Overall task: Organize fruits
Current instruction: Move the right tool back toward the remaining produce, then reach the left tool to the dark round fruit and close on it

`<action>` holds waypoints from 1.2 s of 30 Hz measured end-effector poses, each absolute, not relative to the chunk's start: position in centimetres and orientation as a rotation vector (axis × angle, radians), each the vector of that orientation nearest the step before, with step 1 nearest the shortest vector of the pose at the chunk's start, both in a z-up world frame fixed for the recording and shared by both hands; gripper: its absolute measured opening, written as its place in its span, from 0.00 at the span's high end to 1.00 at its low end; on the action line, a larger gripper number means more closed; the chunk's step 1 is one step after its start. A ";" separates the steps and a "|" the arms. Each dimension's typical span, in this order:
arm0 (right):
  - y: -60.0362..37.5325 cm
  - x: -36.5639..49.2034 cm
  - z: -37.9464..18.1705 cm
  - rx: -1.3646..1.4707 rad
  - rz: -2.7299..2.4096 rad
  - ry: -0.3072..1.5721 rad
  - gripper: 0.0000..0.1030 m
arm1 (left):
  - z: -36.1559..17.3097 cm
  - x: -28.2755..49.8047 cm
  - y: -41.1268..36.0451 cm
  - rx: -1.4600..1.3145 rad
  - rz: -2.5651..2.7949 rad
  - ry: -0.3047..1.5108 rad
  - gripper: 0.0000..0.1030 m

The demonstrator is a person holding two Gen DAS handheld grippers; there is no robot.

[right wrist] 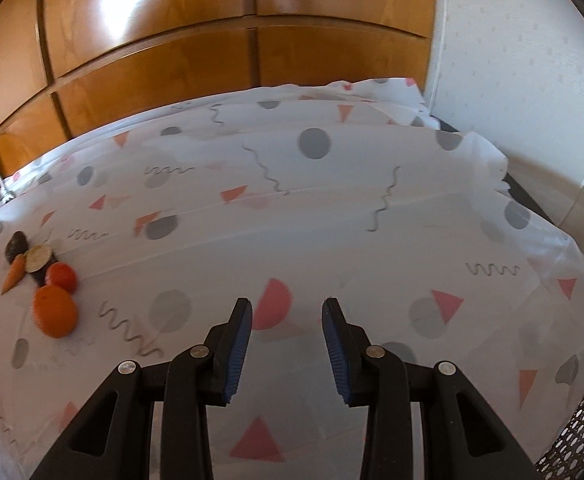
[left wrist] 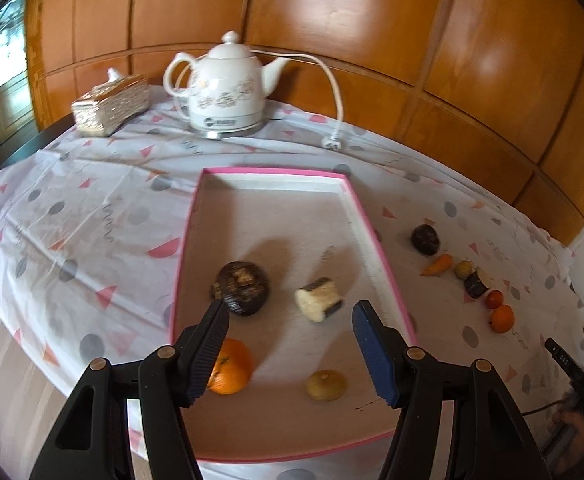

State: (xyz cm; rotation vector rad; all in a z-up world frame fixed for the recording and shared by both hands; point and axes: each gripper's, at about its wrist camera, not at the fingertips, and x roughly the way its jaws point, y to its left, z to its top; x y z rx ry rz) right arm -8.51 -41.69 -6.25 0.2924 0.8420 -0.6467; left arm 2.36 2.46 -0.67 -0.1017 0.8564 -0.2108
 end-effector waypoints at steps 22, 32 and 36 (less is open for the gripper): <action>-44.8 -9.8 -7.9 0.323 -0.761 0.806 0.57 | -1.2 8.6 -10.8 0.051 -0.443 0.923 0.37; -44.7 -9.7 -7.9 0.327 -0.757 0.801 0.55 | -3.6 12.3 -15.9 0.092 -0.465 0.993 0.38; -44.8 -9.6 -7.9 0.329 -0.757 0.800 0.55 | -4.6 14.0 -17.5 0.099 -0.460 1.016 0.38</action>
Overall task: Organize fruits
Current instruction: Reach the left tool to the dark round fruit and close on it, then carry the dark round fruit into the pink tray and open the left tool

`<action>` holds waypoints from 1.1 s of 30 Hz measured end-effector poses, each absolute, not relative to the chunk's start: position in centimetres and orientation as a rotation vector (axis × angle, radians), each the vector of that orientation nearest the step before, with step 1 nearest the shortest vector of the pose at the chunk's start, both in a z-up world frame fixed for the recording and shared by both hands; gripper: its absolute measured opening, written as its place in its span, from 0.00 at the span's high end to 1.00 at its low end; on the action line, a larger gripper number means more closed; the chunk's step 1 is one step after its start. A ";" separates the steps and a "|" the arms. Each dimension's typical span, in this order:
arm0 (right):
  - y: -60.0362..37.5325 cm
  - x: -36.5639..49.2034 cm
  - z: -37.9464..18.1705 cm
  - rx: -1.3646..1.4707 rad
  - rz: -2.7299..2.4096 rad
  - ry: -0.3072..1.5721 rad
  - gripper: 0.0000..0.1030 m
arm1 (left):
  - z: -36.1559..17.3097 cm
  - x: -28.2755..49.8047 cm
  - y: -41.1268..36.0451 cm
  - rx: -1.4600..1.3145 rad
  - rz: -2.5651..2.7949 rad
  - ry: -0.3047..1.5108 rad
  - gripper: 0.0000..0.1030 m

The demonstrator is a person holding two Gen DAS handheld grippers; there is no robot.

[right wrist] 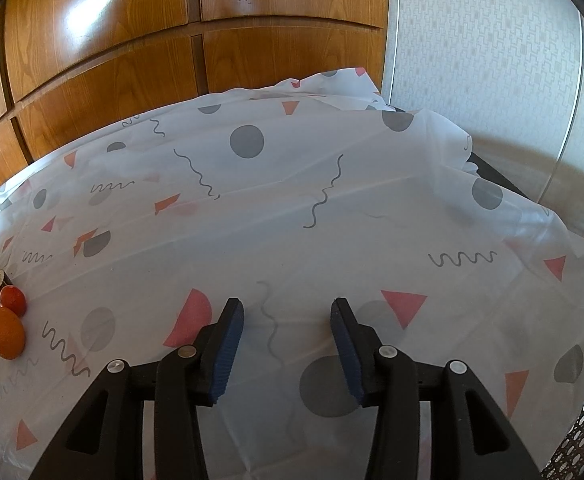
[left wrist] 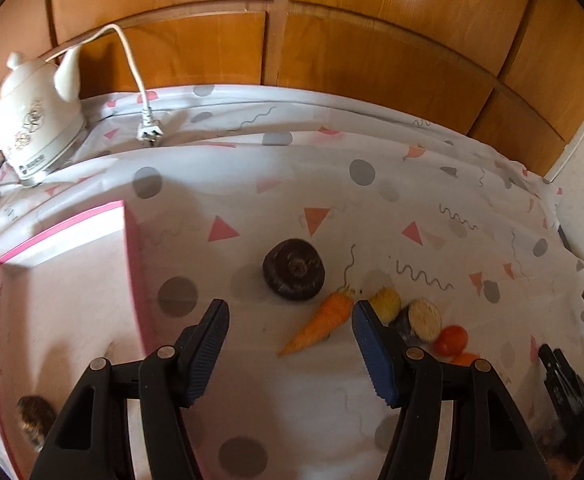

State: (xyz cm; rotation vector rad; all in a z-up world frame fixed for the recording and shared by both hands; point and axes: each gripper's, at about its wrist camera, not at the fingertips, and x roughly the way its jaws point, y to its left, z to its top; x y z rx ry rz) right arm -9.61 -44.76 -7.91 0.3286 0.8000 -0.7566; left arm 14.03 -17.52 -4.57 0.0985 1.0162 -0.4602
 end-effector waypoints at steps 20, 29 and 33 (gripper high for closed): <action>-44.6 -9.2 -8.1 0.324 -0.752 0.801 0.48 | -7.8 18.2 -19.8 0.077 -0.445 1.081 0.57; -44.6 -9.3 -8.1 0.325 -0.752 0.800 0.48 | -4.7 14.0 -16.9 0.037 -0.477 1.011 0.57; -44.6 -9.3 -8.0 0.325 -0.752 0.800 0.48 | -3.6 11.9 -15.2 0.019 -0.486 0.984 0.57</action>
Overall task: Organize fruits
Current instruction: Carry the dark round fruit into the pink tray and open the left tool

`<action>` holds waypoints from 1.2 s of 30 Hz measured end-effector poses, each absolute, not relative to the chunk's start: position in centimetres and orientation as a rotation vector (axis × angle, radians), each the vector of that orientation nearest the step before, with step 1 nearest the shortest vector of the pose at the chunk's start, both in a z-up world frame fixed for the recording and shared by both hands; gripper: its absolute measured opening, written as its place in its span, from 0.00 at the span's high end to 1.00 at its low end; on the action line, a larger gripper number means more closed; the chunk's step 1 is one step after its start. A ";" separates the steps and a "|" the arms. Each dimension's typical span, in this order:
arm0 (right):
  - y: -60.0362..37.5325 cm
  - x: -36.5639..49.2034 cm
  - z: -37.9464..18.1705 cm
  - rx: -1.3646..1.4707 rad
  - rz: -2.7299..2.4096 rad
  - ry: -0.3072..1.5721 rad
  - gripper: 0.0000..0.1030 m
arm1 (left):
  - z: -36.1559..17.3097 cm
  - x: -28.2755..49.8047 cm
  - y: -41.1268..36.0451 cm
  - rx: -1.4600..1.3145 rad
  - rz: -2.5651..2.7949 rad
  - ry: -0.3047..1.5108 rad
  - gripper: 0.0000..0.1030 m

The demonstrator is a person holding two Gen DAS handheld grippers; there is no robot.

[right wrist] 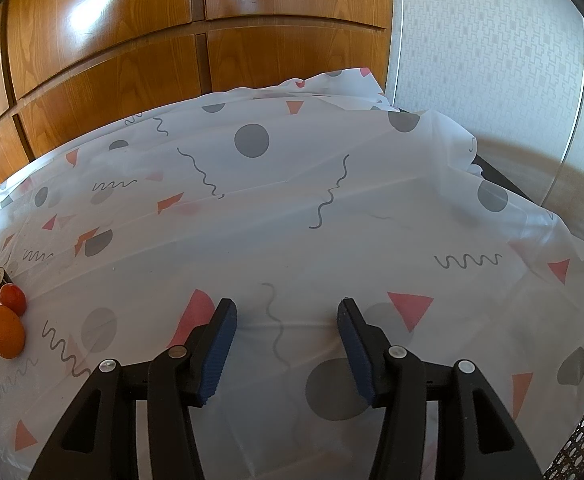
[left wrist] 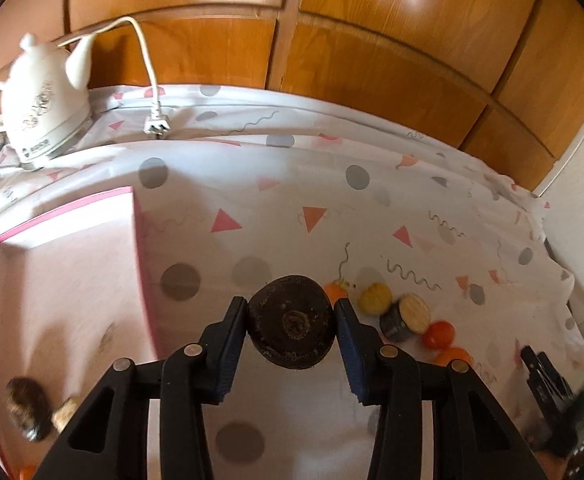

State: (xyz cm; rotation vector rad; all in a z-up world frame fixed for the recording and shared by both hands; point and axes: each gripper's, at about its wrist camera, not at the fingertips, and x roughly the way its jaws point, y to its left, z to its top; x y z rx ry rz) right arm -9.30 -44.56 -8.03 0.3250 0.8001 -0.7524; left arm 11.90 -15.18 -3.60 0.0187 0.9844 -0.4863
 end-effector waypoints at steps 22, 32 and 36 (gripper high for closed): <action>-44.3 -9.2 -8.0 0.308 -0.759 0.807 0.48 | -1.5 5.3 -4.9 -0.090 -0.408 0.925 0.57; -44.1 -9.0 -8.1 0.297 -0.767 0.812 0.48 | -2.0 3.8 -1.2 -0.145 -0.357 0.927 0.57; -44.0 -9.0 -8.0 0.293 -0.770 0.814 0.48 | -2.4 3.4 0.1 -0.172 -0.338 0.929 0.57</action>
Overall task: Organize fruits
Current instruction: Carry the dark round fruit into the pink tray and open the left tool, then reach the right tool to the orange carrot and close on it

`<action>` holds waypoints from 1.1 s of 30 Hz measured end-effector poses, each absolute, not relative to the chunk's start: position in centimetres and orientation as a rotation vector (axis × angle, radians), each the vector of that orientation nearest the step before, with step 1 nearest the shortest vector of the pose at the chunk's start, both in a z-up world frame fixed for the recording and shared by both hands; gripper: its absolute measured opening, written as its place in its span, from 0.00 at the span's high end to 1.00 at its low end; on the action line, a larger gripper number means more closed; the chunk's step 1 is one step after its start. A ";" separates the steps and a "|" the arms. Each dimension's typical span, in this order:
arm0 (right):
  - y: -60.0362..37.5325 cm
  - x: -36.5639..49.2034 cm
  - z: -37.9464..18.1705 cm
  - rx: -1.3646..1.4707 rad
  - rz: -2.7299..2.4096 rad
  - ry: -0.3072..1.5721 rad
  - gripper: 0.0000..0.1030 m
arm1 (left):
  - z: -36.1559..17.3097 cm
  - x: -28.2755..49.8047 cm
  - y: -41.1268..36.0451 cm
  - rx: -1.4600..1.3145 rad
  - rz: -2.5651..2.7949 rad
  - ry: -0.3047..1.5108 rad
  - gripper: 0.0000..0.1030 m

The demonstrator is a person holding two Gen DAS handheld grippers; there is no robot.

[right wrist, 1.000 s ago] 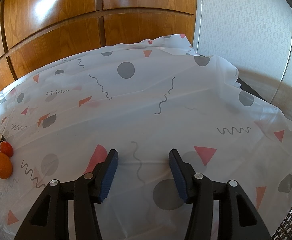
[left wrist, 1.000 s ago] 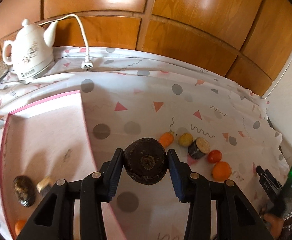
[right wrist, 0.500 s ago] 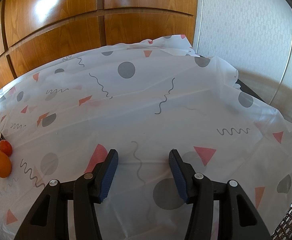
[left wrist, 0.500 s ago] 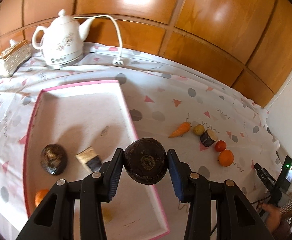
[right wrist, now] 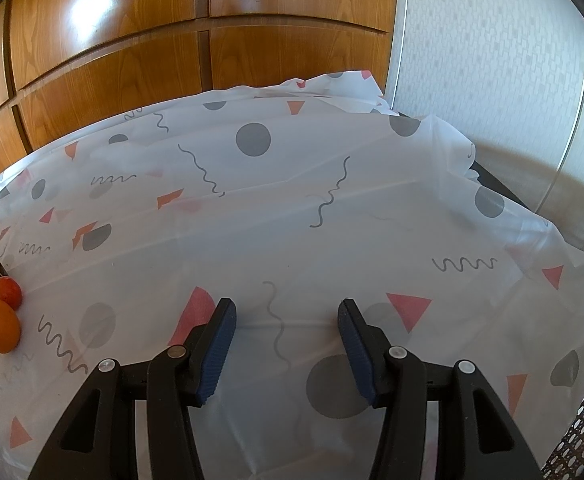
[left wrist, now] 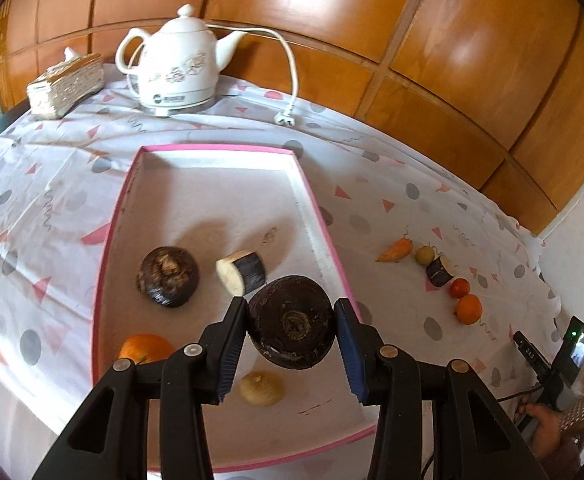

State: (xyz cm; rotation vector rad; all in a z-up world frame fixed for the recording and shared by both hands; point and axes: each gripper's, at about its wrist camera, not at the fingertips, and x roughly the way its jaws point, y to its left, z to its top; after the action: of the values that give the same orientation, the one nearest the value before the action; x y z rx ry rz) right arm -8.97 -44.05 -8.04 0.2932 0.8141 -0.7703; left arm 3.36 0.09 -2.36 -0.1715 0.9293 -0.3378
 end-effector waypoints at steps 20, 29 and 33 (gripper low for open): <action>-43.9 -8.2 -7.6 0.309 -0.740 0.880 0.48 | -5.6 3.4 4.3 -0.274 -0.300 0.989 0.57; -43.8 -7.9 -7.4 0.303 -0.737 0.900 0.48 | -5.7 3.1 4.1 -0.270 -0.296 0.973 0.56; -43.7 -7.7 -7.0 0.313 -0.722 0.902 0.48 | -5.6 3.1 4.2 -0.277 -0.295 0.967 0.53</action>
State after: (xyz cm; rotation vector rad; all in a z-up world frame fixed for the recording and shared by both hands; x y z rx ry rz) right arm -7.69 -43.67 -7.03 0.3133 0.9021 -0.7215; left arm 3.10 4.21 -5.61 -0.2770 0.9668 -0.2948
